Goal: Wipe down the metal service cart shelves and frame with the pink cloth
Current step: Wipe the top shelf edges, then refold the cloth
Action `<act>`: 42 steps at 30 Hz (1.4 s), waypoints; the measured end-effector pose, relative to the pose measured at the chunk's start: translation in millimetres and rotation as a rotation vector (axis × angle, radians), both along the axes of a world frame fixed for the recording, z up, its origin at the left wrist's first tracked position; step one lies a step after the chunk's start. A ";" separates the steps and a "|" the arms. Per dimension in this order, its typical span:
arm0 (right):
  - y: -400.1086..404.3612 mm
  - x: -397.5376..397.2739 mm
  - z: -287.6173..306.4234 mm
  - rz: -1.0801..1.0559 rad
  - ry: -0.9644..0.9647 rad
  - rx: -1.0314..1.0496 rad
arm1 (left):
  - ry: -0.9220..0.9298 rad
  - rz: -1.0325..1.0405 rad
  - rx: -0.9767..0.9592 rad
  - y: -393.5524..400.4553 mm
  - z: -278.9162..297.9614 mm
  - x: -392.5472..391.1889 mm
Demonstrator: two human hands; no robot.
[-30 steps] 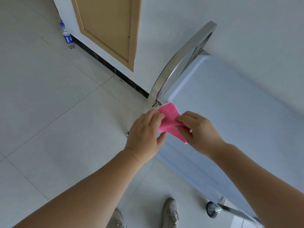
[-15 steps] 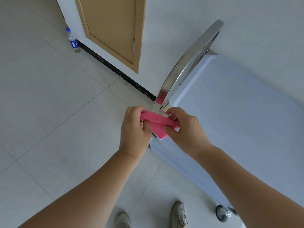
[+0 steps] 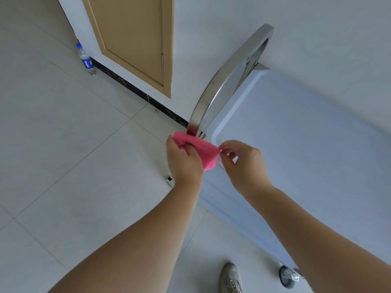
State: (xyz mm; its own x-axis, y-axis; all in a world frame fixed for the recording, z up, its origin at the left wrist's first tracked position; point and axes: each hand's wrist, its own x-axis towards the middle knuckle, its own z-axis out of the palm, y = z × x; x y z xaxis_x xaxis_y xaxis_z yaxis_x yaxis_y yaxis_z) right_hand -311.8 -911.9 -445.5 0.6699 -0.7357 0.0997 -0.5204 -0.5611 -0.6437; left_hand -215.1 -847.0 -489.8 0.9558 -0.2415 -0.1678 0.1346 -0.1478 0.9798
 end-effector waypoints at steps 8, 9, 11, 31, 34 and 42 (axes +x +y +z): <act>-7.3 -35.5 -1.1 0.048 -0.003 0.003 | -0.169 -0.385 -0.057 -2.2 -20.0 -1.8; -7.7 -39.9 -2.1 0.048 -0.012 -0.001 | -0.128 -0.397 -0.091 -3.4 -21.6 -1.9; -8.9 -46.0 -4.6 0.043 -0.033 -0.010 | -0.054 -0.343 -0.213 -9.3 -18.1 -6.6; 8.3 -203.0 49.4 -0.235 -0.065 0.071 | 0.401 -0.281 0.002 -46.9 7.2 -126.1; 4.4 -226.1 58.6 -0.251 -0.053 0.060 | 0.448 -0.263 0.128 -52.8 9.2 -143.7; -6.7 -309.4 73.8 -0.254 -0.068 0.077 | 0.476 -0.252 0.107 -66.5 17.7 -210.2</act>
State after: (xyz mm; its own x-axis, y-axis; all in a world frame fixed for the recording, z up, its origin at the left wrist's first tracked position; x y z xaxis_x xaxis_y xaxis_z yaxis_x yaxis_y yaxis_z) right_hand -621.2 -918.6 -371.7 0.4567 -0.8864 0.0753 -0.5919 -0.3660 -0.7181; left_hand -425.2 -913.6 -472.0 0.6827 -0.4113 -0.6040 0.5071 -0.3284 0.7968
